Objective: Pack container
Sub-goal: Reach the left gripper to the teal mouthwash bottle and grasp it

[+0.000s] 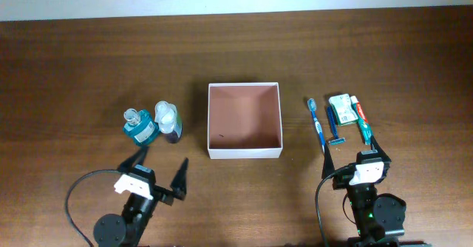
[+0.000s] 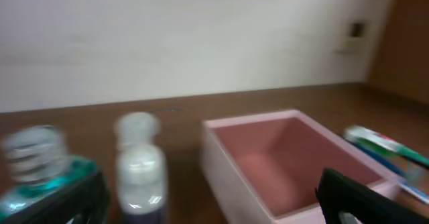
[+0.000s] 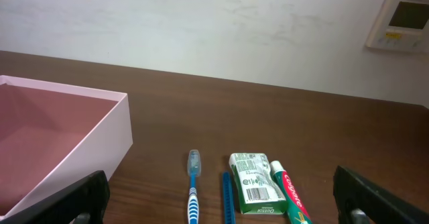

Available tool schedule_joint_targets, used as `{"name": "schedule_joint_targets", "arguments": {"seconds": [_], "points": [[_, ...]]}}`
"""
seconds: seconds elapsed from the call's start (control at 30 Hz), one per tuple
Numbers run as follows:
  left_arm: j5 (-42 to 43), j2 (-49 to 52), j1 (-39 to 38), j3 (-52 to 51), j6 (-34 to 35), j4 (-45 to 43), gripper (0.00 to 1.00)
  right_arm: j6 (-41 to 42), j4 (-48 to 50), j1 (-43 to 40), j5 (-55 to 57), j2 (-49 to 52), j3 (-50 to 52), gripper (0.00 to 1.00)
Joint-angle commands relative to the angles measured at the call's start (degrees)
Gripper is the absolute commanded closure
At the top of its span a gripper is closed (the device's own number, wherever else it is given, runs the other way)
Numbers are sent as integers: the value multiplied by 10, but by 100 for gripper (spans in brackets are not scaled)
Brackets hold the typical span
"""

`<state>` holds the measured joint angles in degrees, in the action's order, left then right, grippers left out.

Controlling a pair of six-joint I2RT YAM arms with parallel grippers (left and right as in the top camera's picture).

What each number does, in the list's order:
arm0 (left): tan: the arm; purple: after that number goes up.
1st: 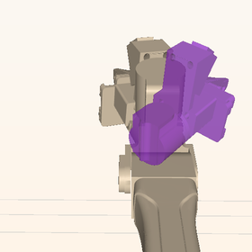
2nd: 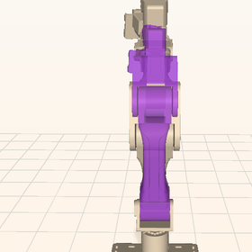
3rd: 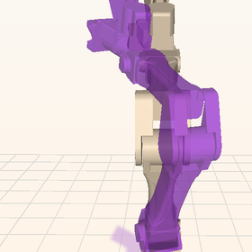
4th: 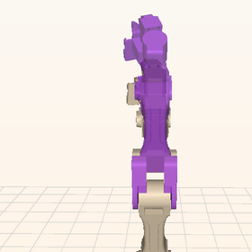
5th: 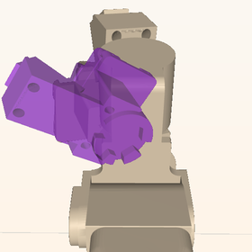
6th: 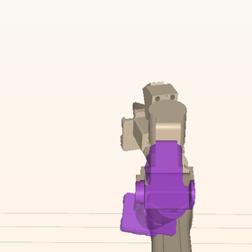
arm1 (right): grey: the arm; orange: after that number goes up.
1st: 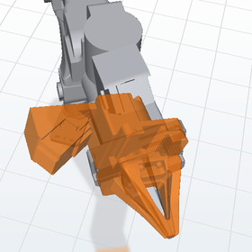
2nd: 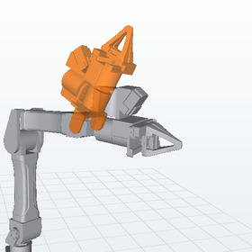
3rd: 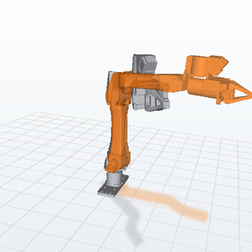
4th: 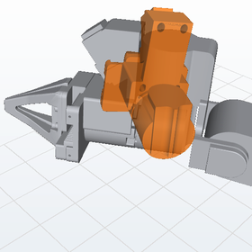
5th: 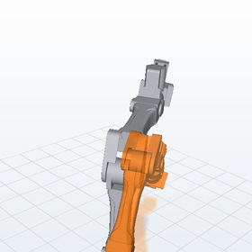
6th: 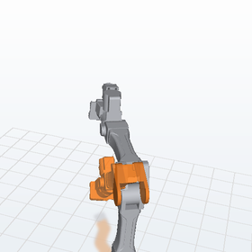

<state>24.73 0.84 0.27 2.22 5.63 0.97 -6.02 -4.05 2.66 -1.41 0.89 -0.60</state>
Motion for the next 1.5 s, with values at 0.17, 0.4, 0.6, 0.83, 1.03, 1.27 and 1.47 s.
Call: {"name": "schedule_joint_targets", "arguments": {"seconds": [0.17, 0.4, 0.6, 0.83, 1.03, 1.27, 1.47], "points": [[-57, 59, -1, 267, 5, 204, 0, 0, -2, -5, -3, -7, 3, 2], [-123, 304, -1, 564, -36, 469, 0, 0, -2, -5, -3, -7, 3, 1], [-123, 535, -1, 747, -40, 662, 0, 0, -2, -5, -3, -7, 3, 2], [-120, 677, -1, 807, -40, 689, 0, 0, -2, -5, -3, -7, 3, 2], [-169, 715, -1, 807, -39, 686, 0, 0, -2, -5, -3, -7, 3, 2], [-287, 719, 4, 807, 67, 673, 7, 0, -2, -5, -3, -7, 3, 2], [-341, 729, 4, 807, 83, 654, 17, 0, -2, -5, -3, -7, 3, 2]]}}
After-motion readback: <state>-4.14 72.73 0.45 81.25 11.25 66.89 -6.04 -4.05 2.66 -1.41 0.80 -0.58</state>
